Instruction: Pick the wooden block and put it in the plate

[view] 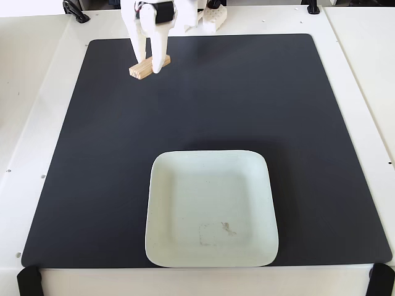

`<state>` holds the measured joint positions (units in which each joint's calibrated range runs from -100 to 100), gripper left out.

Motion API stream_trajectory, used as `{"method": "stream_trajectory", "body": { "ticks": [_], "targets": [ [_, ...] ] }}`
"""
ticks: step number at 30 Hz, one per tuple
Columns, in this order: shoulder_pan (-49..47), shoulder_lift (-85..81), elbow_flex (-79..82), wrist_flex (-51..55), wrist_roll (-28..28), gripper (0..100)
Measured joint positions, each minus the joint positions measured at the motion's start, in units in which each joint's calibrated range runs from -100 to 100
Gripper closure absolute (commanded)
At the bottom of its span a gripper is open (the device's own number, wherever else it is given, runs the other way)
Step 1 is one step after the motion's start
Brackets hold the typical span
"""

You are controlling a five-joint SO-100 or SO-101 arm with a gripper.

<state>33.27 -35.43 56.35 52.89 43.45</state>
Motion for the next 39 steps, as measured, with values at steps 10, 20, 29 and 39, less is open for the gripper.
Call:
{"method": "stream_trajectory", "body": {
  "ticks": [10, 20, 29, 39],
  "targets": [
    [-15.74, -21.86, 15.9, -22.96, 6.0, 99],
    [-25.11, 4.68, 8.34, -53.32, 7.09, 99],
    [-26.07, 40.07, -20.73, -61.73, 7.09, 99],
    [-26.07, 58.61, -41.46, -61.82, 7.09, 99]
  ]
}}
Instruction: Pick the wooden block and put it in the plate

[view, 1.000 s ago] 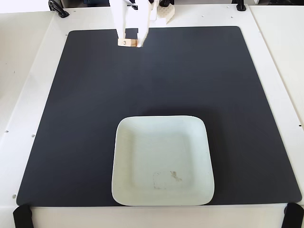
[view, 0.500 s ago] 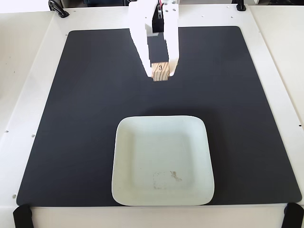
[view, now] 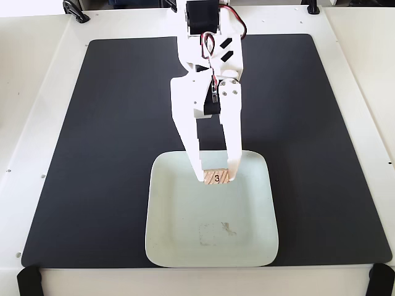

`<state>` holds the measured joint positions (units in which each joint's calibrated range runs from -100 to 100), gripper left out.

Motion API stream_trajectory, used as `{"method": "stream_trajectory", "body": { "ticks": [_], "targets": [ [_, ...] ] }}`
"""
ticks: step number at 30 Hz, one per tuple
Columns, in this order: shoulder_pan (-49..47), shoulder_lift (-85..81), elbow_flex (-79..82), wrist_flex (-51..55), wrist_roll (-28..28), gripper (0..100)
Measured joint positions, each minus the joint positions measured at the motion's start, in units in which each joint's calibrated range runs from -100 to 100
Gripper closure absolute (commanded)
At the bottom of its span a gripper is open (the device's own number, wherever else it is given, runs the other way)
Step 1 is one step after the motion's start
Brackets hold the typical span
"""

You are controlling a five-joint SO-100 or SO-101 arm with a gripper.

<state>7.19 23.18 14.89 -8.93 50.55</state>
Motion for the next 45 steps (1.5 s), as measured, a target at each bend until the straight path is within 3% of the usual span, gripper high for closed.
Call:
{"method": "stream_trajectory", "body": {
  "ticks": [24, 27, 31, 33, 45],
  "targets": [
    [1.06, 0.17, -0.35, 0.0, 0.0, 99],
    [1.16, 0.17, -0.35, 0.09, -0.21, 89],
    [1.45, -0.34, -0.35, 0.09, -2.92, 56],
    [1.55, -0.85, -0.35, 0.09, -4.75, 47],
    [1.93, -0.94, -0.35, 0.09, -3.08, 50]
  ]
}}
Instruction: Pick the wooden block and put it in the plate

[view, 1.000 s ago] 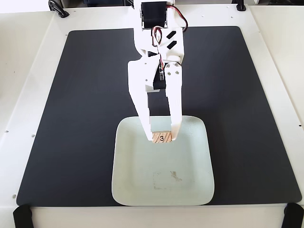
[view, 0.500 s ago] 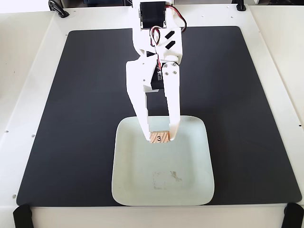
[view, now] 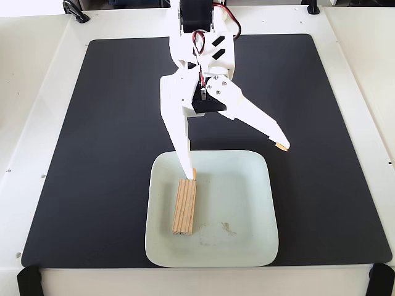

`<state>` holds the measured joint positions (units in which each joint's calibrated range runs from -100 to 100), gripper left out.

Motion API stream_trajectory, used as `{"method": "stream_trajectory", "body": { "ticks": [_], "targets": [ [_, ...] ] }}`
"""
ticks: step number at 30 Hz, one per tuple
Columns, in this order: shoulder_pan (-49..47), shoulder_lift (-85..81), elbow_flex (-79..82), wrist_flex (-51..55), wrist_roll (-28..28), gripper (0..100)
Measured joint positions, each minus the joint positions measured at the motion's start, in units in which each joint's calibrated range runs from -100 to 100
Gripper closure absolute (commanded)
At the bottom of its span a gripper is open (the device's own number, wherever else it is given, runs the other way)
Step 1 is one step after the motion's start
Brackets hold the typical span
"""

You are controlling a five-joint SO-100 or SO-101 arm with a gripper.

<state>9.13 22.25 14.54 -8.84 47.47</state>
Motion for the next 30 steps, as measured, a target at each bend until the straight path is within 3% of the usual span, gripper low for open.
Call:
{"method": "stream_trajectory", "body": {
  "ticks": [5, 12, 23, 30],
  "targets": [
    [-0.1, 0.0, 0.0, 0.0, 0.31, 55],
    [-0.1, 0.0, 0.0, 0.0, 0.63, 100],
    [-0.48, -1.79, 0.35, 0.0, 2.19, 99],
    [-0.48, -15.65, 13.09, 0.0, 0.63, 99]
  ]
}}
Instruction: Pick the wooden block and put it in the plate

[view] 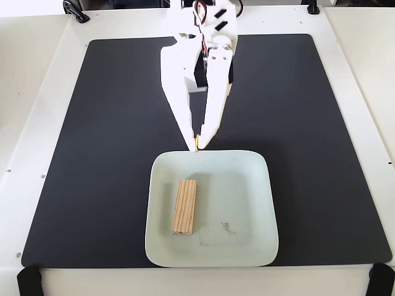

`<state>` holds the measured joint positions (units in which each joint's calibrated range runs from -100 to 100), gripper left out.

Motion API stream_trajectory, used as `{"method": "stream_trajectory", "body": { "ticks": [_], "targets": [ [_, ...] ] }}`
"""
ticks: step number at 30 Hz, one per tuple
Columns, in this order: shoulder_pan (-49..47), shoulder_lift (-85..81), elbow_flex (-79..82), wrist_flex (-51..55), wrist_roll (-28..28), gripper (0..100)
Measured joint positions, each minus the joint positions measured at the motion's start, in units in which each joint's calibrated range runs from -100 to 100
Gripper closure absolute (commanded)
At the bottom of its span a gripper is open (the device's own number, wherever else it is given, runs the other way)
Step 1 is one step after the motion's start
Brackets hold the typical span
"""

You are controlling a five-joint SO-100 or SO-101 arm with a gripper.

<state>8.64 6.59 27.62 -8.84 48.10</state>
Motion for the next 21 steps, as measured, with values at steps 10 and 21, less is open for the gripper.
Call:
{"method": "stream_trajectory", "body": {
  "ticks": [10, 21],
  "targets": [
    [-1.16, -36.32, 34.96, 0.0, 0.0, 99],
    [-1.16, -76.05, 67.28, 0.0, 0.0, 99]
  ]
}}
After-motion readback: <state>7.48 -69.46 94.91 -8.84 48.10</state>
